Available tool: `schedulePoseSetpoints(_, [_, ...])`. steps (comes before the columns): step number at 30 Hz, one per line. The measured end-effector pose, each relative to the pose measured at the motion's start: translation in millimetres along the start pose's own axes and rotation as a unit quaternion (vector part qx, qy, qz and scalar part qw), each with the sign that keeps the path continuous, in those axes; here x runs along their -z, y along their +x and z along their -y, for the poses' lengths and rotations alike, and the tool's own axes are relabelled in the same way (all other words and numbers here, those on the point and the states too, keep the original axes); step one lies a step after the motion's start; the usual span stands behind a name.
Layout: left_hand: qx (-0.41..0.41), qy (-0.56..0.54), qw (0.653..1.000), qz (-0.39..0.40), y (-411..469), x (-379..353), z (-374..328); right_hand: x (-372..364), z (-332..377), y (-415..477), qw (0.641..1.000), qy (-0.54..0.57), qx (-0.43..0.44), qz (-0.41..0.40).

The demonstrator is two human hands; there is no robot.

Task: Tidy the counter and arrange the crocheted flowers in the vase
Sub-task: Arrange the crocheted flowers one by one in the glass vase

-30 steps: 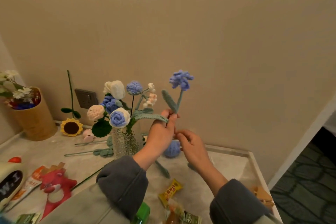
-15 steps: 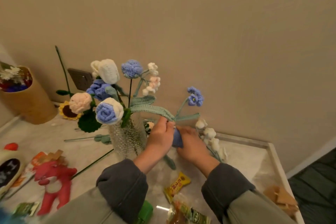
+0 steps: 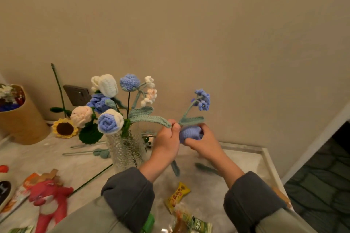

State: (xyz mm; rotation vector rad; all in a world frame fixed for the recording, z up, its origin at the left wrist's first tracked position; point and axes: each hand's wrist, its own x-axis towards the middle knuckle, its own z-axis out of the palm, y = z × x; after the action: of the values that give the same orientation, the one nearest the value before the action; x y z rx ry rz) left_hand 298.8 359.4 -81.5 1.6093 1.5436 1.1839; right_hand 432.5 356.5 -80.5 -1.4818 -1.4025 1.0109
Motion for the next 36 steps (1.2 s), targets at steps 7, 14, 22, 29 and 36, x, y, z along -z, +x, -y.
schedulePoseSetpoints(7, [-0.052,-0.065,0.996,0.017,-22,-4,-49,38,48,-44,0.961,0.247,-0.001,-0.122])
schedulePoseSetpoints(14, [-0.071,-0.145,0.985,0.054,-57,-6,-86,64,91,-83,0.935,0.324,0.033,-0.138])
schedulePoseSetpoints(22, [-0.123,-0.143,0.982,0.020,-83,16,-110,69,126,-103,0.927,0.332,0.066,-0.162])
schedulePoseSetpoints(29, [-0.101,-0.166,0.981,-0.023,-86,53,-119,52,129,-128,0.941,0.332,-0.010,0.067])
schedulePoseSetpoints(36, [-0.132,-0.159,0.976,-0.069,-86,80,-126,21,119,-146,0.959,0.218,0.120,0.136])
